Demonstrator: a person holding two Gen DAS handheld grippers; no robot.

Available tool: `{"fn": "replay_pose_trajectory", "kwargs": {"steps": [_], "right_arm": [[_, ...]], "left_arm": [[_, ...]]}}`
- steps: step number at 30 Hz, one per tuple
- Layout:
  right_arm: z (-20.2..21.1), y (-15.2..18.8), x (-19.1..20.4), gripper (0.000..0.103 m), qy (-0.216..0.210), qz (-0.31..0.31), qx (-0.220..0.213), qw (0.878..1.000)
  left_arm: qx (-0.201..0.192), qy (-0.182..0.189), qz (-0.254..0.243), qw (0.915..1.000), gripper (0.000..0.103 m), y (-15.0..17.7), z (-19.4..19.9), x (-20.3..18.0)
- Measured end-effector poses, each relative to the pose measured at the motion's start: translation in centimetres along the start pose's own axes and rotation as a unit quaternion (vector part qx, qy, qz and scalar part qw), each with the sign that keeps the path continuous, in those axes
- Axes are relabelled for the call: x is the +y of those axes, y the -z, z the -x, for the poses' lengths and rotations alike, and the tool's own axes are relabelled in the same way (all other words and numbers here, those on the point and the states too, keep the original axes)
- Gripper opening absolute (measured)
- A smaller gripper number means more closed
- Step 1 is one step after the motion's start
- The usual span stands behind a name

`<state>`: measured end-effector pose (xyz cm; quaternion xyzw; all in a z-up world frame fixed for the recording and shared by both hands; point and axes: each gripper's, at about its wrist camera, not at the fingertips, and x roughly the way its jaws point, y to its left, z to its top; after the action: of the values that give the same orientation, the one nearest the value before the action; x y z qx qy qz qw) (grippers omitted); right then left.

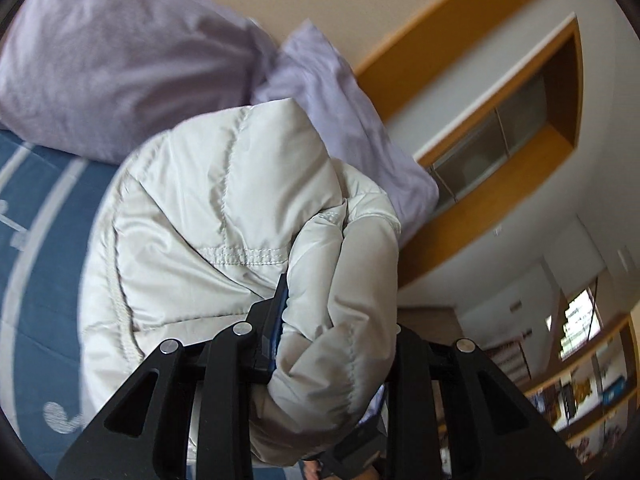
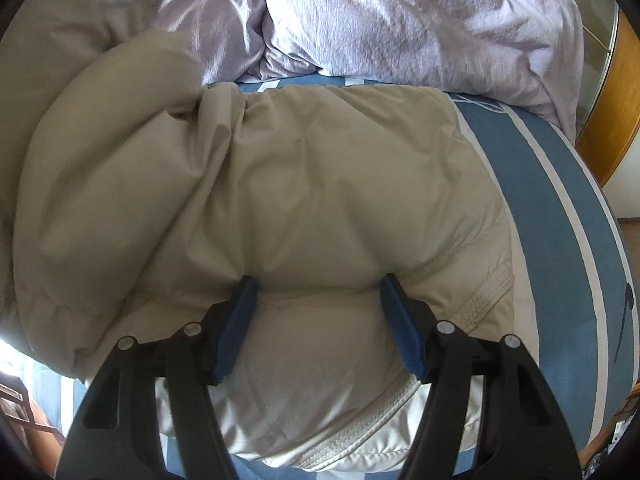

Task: Fold large clothes

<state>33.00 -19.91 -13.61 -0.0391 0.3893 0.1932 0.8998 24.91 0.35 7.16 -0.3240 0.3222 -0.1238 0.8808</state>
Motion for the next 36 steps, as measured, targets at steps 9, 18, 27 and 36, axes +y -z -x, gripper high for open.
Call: {"fn": "replay_pose_trajectory", "kwargs": {"steps": [9,18,27,36], "right_arm": [[1.5,0.2,-1.3,0.065,-0.023,-0.004,-0.014,1.0],[4.0,1.5,-4.3,0.065,-0.018,-0.02,-0.039,0.999],[5.1,3.3,-7.5,0.065,0.001,-0.043,-0.03,0.999],[5.0,4.5,-8.6,0.065,0.0,-0.061,-0.026,0.998]], "left_arm": [[0.067,-0.011,-0.039,0.9969,0.026,3.2,-6.4,-2.3],[0.116,-0.035,-0.063,0.9907,0.026,5.5,-10.8,-3.2],[0.148,-0.078,-0.126,0.9778,0.026,8.1,-14.1,-4.8],[0.142,-0.086,-0.157,0.9737,0.058,8.5,-13.7,-6.2]]}}
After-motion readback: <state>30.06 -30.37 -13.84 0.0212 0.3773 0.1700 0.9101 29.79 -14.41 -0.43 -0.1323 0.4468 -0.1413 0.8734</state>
